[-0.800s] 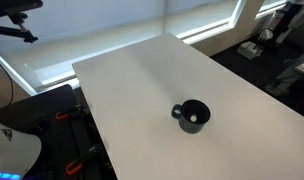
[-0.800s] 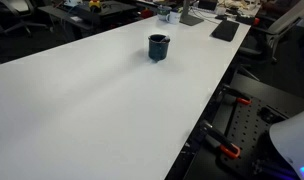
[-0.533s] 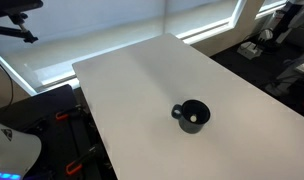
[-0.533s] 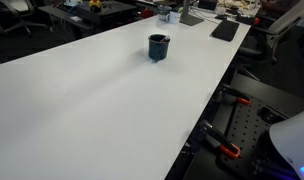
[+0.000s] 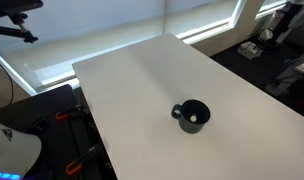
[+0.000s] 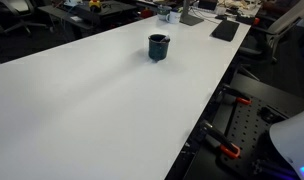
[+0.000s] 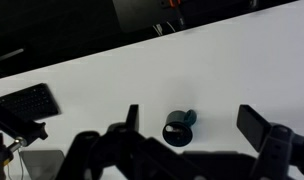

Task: Move the marker to the table

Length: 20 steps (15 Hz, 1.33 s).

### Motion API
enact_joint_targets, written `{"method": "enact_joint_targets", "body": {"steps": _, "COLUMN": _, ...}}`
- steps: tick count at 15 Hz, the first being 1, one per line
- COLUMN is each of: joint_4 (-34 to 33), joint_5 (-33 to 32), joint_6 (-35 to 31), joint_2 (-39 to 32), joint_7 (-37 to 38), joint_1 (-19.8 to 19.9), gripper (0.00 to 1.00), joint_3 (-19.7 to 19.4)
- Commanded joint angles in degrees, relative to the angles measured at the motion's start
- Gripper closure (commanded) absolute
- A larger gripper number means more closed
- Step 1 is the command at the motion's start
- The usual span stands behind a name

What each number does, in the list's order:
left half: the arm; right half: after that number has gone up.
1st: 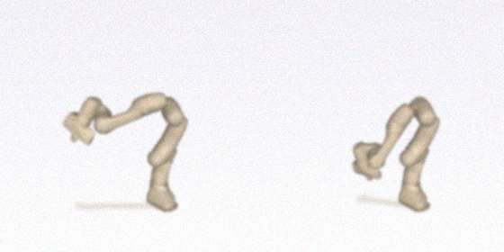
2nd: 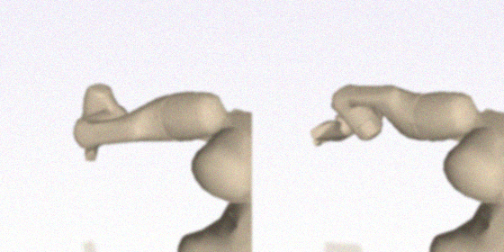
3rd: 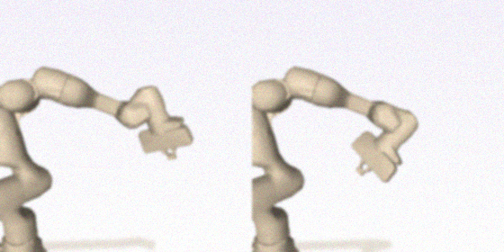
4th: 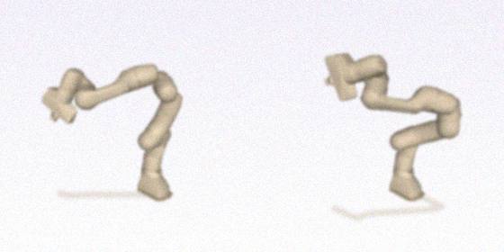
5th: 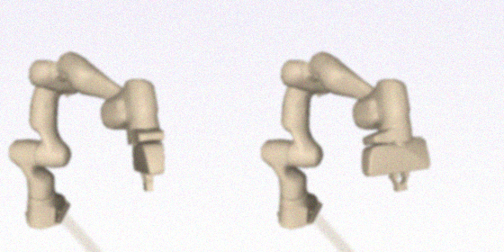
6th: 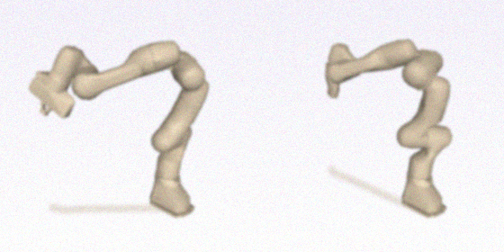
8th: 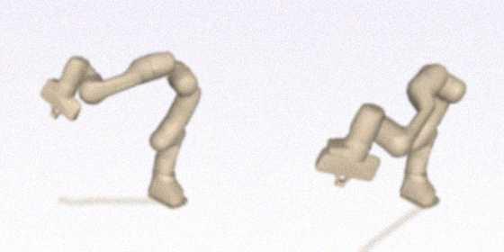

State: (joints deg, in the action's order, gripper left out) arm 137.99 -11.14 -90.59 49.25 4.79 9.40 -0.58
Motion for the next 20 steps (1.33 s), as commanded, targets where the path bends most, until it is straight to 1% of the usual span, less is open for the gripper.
{"method": "enact_joint_targets", "body": {"steps": 1, "joint_4": 0.0, "joint_5": -0.67, "joint_6": 0.18, "joint_2": -0.55, "joint_7": 0.96, "joint_1": -1.13, "gripper": 0.0, "joint_3": -0.41}}
{"method": "enact_joint_targets", "body": {"steps": 7, "joint_4": 2.78, "joint_5": -1.56, "joint_6": -1.35, "joint_2": -5.05, "joint_7": 3.4, "joint_1": -1.13, "gripper": 0.0, "joint_3": 1.18}}
{"method": "enact_joint_targets", "body": {"steps": 12, "joint_4": 5.73, "joint_5": -4.66, "joint_6": -5.66, "joint_2": -13.13, "joint_7": 10.43, "joint_1": -0.63, "gripper": 0.0, "joint_3": 3.34}}
{"method": "enact_joint_targets", "body": {"steps": 14, "joint_4": 6.13, "joint_5": -5.66, "joint_6": -8.21, "joint_2": -17.34, "joint_7": 13.73, "joint_1": -0.42, "gripper": 0.0, "joint_3": 3.56}}
{"method": "enact_joint_targets", "body": {"steps": 16, "joint_4": 5.79, "joint_5": -5.7, "joint_6": -11.35, "joint_2": -21.52, "joint_7": 15.81, "joint_1": -0.38, "gripper": 0.0, "joint_3": 2.95}}
{"method": "enact_joint_targets", "body": {"steps": 17, "joint_4": 6.5, "joint_5": -4.87, "joint_6": -9.06, "joint_2": -17.75, "joint_7": 13.53, "joint_1": -1.32, "gripper": 0.0, "joint_3": 2.42}}
{"method": "enact_joint_targets", "body": {"steps": 20, "joint_4": 6.37, "joint_5": -4.97, "joint_6": -11.26, "joint_2": -21.82, "joint_7": 14.95, "joint_1": -1.16, "gripper": 0.0, "joint_3": 2.27}}
